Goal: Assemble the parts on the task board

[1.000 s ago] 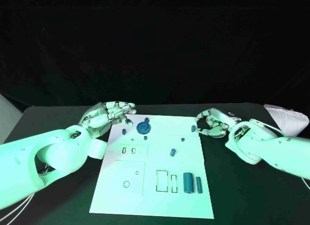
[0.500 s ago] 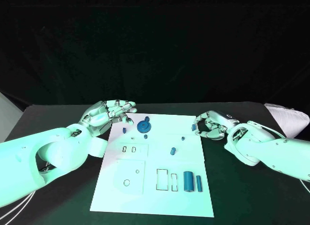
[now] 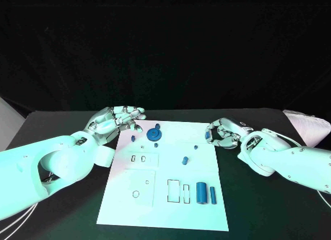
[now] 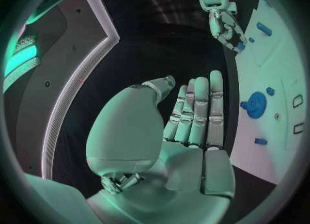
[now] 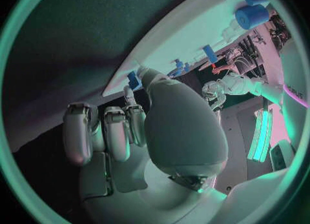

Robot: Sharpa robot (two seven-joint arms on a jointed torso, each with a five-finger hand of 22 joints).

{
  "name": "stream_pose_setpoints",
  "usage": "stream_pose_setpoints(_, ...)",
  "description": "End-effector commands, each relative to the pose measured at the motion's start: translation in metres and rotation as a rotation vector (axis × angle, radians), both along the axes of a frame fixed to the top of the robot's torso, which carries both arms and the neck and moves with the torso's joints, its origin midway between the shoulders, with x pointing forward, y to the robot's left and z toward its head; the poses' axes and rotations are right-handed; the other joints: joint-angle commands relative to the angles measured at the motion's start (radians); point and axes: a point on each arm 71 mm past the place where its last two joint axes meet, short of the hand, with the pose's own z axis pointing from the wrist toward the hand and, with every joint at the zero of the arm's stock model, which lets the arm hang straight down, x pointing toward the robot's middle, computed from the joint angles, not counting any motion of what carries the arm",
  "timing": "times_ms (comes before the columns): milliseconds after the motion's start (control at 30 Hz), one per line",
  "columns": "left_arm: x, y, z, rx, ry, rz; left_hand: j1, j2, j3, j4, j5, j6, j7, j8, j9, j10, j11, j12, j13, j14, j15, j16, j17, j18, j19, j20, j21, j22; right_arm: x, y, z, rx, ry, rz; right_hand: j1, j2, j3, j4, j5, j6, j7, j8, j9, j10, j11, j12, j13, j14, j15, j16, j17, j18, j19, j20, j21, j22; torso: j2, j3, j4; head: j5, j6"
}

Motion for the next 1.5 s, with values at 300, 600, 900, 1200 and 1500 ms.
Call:
stream_pose_setpoints(300,-0.001,-0.001,0.001,-0.012,-0.002,-0.016,0.0,0.003,0.006,0.002,-0.001,-0.008,0.005,0.006,0.002,-0.007,-0.003,0.005,0.001,-0.004,0.0,0.005,-0.001,0.013,-0.005,-0.002,0.007,0.001,0.002,0.004,-0.001,0.0,-0.002,0.001,0.0,0.023,0.016,0.013,0.013,0.037,-0.009,0.02,0.006,0.015,-0.009,0.01,0.168,0.099,0.002,0.007,0.242,-0.002,0.035,0.004,0.007,0.147,0.0,-0.0004,0.0002,-0.001,-0.001)
stream_pose_setpoints(600,-0.001,-0.001,0.001,-0.012,-0.001,-0.016,-0.001,0.003,0.007,0.002,-0.001,-0.01,0.006,0.007,0.002,-0.008,-0.003,0.006,0.002,-0.004,0.0,0.006,-0.003,0.013,-0.007,-0.002,0.009,0.002,0.004,0.006,-0.001,0.004,-0.006,0.0,0.004,0.034,0.033,0.013,0.014,0.069,-0.023,0.045,0.014,0.019,-0.022,0.014,0.171,0.099,-0.008,0.008,0.245,-0.003,0.037,-0.005,0.011,0.151,0.0,0.0007,-0.0005,-0.002,-0.001)
stream_pose_setpoints(900,-0.001,-0.001,0.001,-0.012,-0.001,-0.017,-0.001,0.003,0.007,0.002,-0.001,-0.01,0.006,0.007,0.002,-0.008,-0.003,0.006,0.002,-0.004,0.0,0.006,-0.003,0.013,-0.007,-0.002,0.009,0.002,0.004,0.006,0.0,0.011,-0.027,-0.016,0.01,0.046,0.049,0.006,0.013,0.098,-0.041,0.083,0.029,0.026,-0.037,0.019,0.176,0.1,-0.022,0.008,0.246,-0.004,0.04,-0.017,0.014,0.155,0.001,0.0008,-0.0003,-0.002,-0.001)
stream_pose_setpoints(1200,-0.001,-0.001,0.001,-0.012,0.0,-0.016,-0.001,0.003,0.007,0.002,-0.001,-0.01,0.006,0.007,0.002,-0.008,-0.003,0.006,0.002,-0.004,0.0,0.006,-0.003,0.013,-0.007,-0.002,0.009,0.002,0.004,0.005,0.003,0.018,-0.068,-0.049,0.022,0.064,0.067,-0.01,0.013,0.107,-0.052,0.11,0.042,0.031,-0.047,0.023,0.18,0.1,-0.03,0.009,0.248,-0.006,0.044,-0.025,0.022,0.163,0.0,0.0008,-0.0005,-0.001,-0.002)
stream_pose_setpoints(1500,0.0,-0.001,0.0,-0.01,0.001,-0.014,0.0,0.003,0.008,0.001,-0.001,-0.01,0.006,0.008,0.003,-0.009,-0.003,0.008,0.003,-0.004,0.001,0.007,-0.004,0.013,-0.009,-0.001,0.011,0.003,0.0,0.014,0.014,0.051,-0.079,-0.08,0.018,0.063,0.089,-0.018,-0.05,0.097,-0.055,0.13,0.051,0.039,-0.051,0.03,0.188,0.1,-0.035,0.009,0.248,-0.007,0.046,-0.031,0.025,0.166,-0.004,-0.0015,-0.0069,-0.001,0.003)
